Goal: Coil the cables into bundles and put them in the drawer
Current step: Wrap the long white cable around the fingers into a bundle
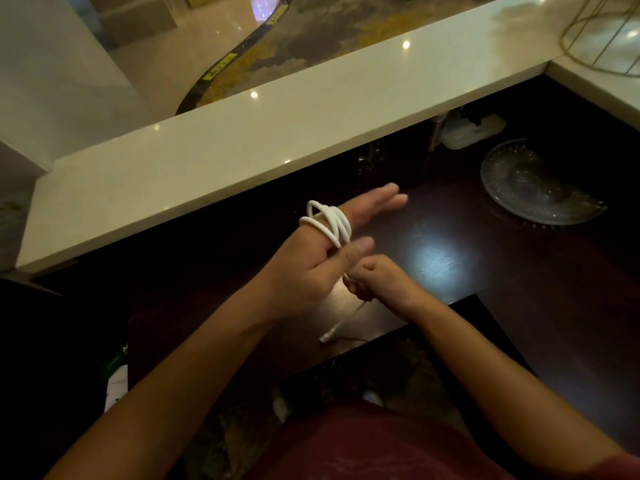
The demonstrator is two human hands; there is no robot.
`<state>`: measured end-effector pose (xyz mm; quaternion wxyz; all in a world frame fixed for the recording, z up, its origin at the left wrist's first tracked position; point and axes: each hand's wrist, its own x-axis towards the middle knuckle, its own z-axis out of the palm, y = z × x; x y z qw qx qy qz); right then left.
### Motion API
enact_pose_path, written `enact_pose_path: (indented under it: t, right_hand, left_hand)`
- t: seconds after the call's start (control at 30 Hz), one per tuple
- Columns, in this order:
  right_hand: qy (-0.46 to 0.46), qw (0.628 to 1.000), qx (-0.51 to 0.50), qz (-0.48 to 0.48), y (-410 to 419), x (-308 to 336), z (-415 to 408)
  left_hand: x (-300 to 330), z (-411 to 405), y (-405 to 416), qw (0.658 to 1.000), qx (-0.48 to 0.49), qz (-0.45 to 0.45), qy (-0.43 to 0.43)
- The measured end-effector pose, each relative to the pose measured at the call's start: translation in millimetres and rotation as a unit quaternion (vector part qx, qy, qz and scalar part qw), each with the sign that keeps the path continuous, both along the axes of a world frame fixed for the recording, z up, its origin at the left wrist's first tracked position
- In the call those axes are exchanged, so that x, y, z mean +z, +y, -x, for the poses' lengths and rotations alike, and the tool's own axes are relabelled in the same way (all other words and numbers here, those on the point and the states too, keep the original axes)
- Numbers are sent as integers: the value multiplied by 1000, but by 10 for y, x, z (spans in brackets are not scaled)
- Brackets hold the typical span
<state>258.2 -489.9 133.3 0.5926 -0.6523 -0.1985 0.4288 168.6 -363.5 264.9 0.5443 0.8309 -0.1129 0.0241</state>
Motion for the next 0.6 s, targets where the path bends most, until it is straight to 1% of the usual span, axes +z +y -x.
enact_pose_path:
  t: [0.07, 0.13, 0.2, 0.3, 0.37, 0.43, 0.53, 0.6]
  right_hand:
    - [-23, 998, 53, -4, -105, 85, -29]
    - [-53, 995, 80, -16, -189, 219, -50]
    - [-72, 993, 88, -16, -268, 326, -94]
    - [-106, 987, 122, -14, -333, 474, -95]
    - [-123, 981, 153, -12, -333, 513, -80]
    - [-138, 973, 184, 9, -316, 491, -54]
    - [-160, 964, 204, 63, -285, 366, -27]
    - [-212, 950, 197, 117, -260, 258, -35]
  left_hand:
    - [-117, -89, 154, 994, 86, -66, -23]
    - [-227, -126, 327, 984, 138, -109, -1]
    - [-337, -135, 421, 979, 159, -126, 23]
    - [-428, -127, 433, 977, 161, -129, 48]
    - [-442, -128, 391, 980, 162, -107, 53]
    - [-415, -139, 365, 983, 168, -56, 58]
    - [-324, -152, 355, 983, 172, 36, 48]
    - [-253, -158, 342, 981, 163, 89, 54]
